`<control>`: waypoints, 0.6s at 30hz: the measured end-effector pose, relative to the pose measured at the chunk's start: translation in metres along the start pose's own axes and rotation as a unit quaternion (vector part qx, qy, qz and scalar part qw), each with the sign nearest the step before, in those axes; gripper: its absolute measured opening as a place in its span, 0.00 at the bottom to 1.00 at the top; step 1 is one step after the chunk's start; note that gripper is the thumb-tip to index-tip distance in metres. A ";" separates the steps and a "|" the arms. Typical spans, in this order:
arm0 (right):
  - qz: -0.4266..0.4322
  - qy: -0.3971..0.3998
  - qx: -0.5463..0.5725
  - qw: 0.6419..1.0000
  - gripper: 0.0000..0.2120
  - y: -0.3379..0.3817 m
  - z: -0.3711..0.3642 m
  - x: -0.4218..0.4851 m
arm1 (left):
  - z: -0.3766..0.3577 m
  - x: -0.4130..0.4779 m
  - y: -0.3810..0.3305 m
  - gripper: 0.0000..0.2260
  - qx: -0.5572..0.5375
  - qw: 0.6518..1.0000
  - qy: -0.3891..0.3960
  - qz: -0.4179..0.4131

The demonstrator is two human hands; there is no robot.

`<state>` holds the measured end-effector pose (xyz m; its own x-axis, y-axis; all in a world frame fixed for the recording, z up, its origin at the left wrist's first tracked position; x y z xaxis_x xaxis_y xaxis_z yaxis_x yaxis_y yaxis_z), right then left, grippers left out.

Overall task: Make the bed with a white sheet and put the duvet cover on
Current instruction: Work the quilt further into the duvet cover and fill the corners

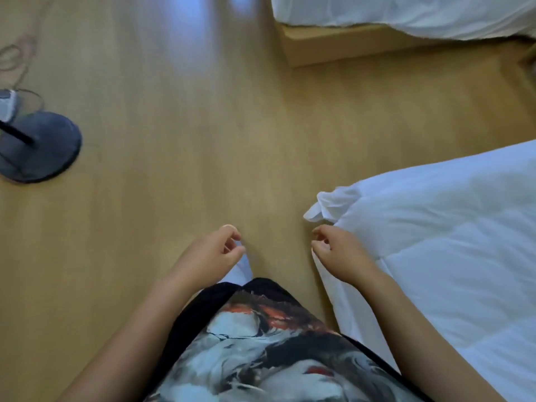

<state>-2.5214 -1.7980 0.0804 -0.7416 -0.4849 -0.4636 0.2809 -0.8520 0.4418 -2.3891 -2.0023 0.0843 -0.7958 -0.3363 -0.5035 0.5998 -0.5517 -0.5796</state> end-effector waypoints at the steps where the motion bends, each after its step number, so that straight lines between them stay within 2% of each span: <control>1: -0.013 -0.007 0.006 1.000 0.18 0.004 0.013 0.029 | 0.014 0.033 -0.008 0.09 0.008 1.000 0.011 -0.011; 5: -0.089 -0.063 0.054 0.993 0.15 0.005 0.068 0.121 | 0.070 0.175 -0.065 0.11 0.075 0.992 0.067 -0.079; 9: -0.180 -0.089 0.100 0.975 0.14 -0.016 0.128 0.179 | 0.102 0.296 -0.166 0.13 0.161 0.963 0.144 -0.161; 14: -0.262 -0.143 0.169 0.939 0.15 -0.075 0.192 0.252 | 0.076 0.419 -0.292 0.12 0.210 0.919 0.237 -0.233; 18: -0.311 -0.163 0.210 0.913 0.19 -0.139 0.255 0.323 | 0.039 0.507 -0.392 0.14 0.228 0.892 0.281 -0.271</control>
<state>-2.9556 -1.7861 0.0656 -0.8389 0.2088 -0.5026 -0.4631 -0.7591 0.4576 -3.0308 -1.9866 0.0815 -0.7145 0.4398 -0.5442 -0.0598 -0.8133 -0.5788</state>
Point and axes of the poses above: each hand's wrist, its own x-axis towards the middle knuckle, its own z-axis out of the back of the hand, y = z × x, the point moved 4 cm from there along x, towards the middle knuckle, and after that the axes turned 4 degrees about -y, right-handed, at the moved point
